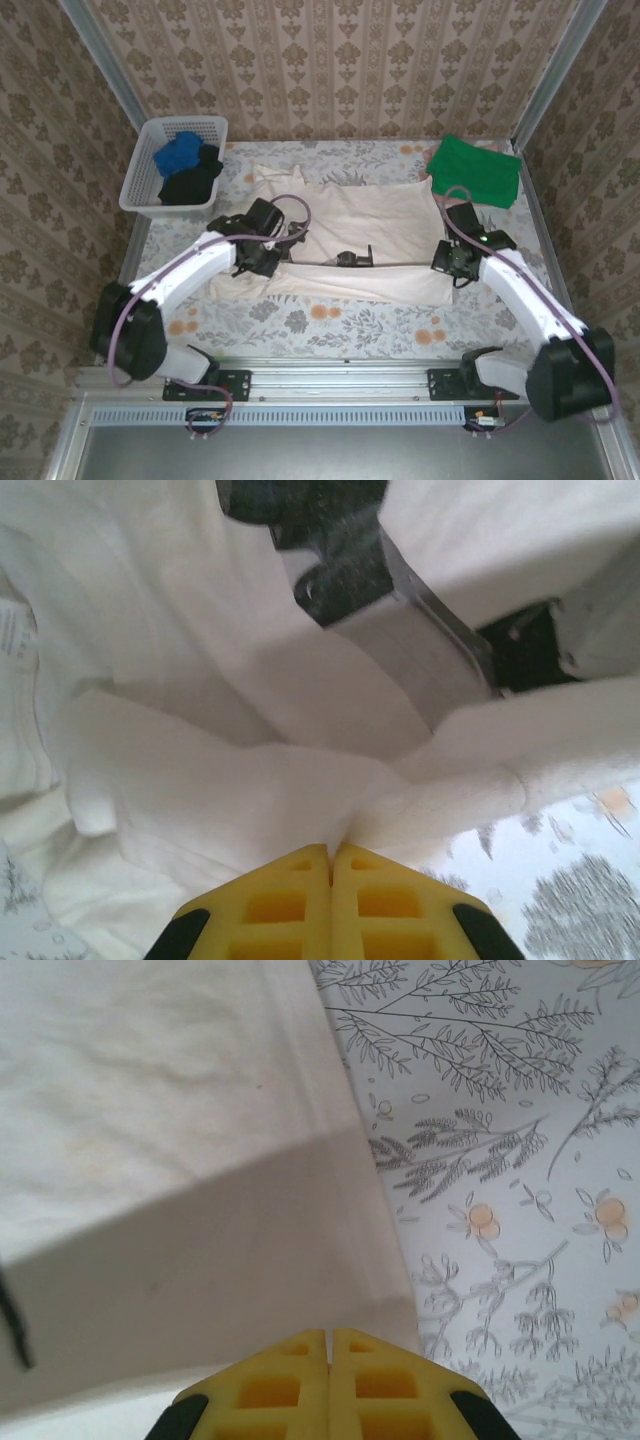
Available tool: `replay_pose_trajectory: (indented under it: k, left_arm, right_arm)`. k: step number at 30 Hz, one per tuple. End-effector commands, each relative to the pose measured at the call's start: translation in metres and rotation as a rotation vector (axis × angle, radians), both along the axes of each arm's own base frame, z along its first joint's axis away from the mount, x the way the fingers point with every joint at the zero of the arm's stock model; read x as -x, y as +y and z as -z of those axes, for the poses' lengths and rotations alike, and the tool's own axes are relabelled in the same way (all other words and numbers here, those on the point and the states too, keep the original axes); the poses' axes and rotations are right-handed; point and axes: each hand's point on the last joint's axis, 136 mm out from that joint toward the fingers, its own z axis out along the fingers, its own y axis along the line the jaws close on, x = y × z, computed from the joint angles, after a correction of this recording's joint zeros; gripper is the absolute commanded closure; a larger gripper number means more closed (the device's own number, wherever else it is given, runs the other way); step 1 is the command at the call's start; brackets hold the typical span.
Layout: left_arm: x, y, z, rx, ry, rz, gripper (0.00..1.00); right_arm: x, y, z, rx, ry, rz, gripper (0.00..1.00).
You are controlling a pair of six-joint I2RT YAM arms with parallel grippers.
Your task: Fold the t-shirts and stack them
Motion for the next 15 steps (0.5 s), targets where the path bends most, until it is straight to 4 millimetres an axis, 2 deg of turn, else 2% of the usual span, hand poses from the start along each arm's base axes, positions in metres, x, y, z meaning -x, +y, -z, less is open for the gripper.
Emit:
replay_pose_trajectory:
  k: [1,5,11,15]
  left_arm:
    - [-0.028,0.008,0.006,-0.118,-0.010,0.002,1.00]
    - [-0.047,0.008,0.024,-0.183,0.030,0.004,1.00]
    - [-0.063,0.004,0.043,-0.226,0.072,0.013,1.00]
    - [-0.069,0.006,0.049,-0.242,0.085,0.007,0.89]
  right_arm:
    - [-0.041,-0.008,0.001,0.066,-0.046,-0.013,1.00]
    - [-0.059,-0.013,0.022,0.103,0.014,-0.015,1.00]
    - [-0.084,-0.011,0.039,0.102,0.047,-0.045,1.00]
    - [-0.091,-0.008,0.052,0.099,0.094,-0.064,1.00]
